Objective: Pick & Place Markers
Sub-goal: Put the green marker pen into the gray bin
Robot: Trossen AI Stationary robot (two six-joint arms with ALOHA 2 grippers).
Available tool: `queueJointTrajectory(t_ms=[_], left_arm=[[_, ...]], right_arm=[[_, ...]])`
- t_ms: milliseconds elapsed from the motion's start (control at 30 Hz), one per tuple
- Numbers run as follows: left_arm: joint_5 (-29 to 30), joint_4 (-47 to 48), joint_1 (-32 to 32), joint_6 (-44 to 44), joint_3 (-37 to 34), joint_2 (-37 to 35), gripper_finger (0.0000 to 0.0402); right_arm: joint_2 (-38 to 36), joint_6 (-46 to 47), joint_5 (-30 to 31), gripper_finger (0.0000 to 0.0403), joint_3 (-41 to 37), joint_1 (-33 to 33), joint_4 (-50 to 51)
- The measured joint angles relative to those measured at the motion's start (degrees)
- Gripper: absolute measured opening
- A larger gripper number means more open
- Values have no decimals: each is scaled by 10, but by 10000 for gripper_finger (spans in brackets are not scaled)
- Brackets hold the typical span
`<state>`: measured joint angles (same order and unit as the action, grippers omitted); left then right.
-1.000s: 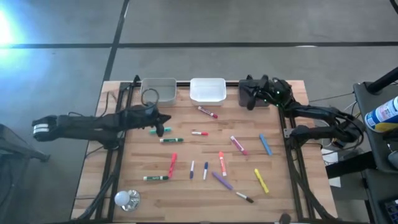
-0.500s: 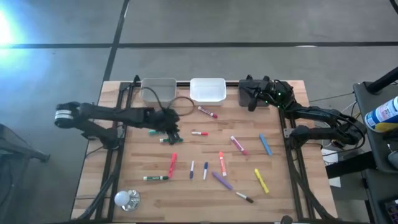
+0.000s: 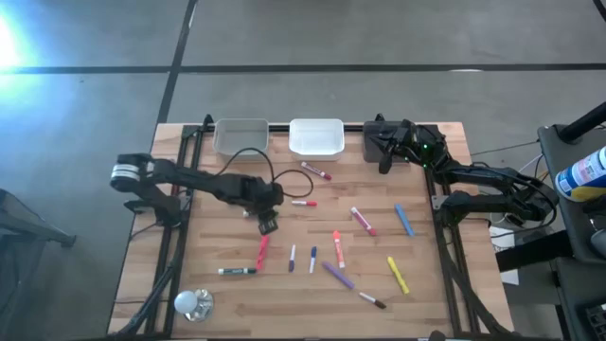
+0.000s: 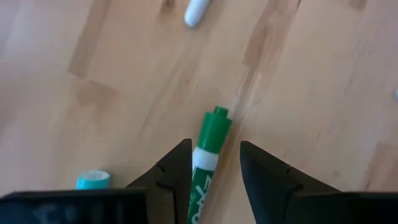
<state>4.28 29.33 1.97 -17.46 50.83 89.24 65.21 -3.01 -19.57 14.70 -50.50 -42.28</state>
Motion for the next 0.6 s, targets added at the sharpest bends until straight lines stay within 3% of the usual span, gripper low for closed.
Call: queueJointTrajectory(t_ms=[600], left_arm=[[14, -49, -3, 24, -1, 72, 110]], right_arm=[[0, 0, 0, 13, 0, 0, 0]])
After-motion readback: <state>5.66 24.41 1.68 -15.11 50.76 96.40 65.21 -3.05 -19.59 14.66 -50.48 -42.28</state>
